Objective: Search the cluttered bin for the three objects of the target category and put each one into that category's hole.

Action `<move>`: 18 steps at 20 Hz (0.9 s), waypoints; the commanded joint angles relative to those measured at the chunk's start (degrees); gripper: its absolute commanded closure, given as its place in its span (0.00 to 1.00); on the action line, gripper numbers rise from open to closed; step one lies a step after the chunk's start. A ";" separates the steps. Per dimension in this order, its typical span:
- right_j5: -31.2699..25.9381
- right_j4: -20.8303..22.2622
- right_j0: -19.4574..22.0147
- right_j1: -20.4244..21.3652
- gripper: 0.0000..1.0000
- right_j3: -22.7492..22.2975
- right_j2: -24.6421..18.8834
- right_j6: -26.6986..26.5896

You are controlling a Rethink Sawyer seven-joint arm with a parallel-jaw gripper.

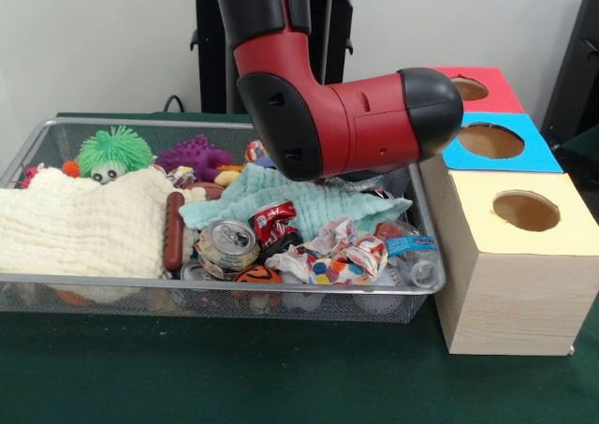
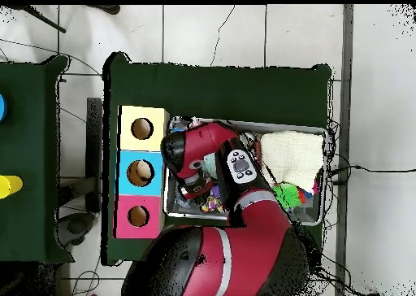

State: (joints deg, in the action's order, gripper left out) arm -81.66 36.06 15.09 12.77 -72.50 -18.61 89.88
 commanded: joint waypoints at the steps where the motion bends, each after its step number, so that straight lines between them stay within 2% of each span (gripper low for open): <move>1: 0.28 -0.90 2.08 -2.69 1.00 -0.03 -4.88 -12.77; 15: 3.03 0.36 2.37 -3.14 1.00 1.15 -6.48 -14.51; 16: 3.70 0.83 2.22 -2.90 1.00 1.18 -6.49 -14.30; 18: 8.75 2.66 1.92 -1.53 1.00 0.41 -6.37 -12.29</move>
State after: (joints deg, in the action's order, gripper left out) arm -80.87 36.01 15.50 12.05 -72.57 -20.63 89.88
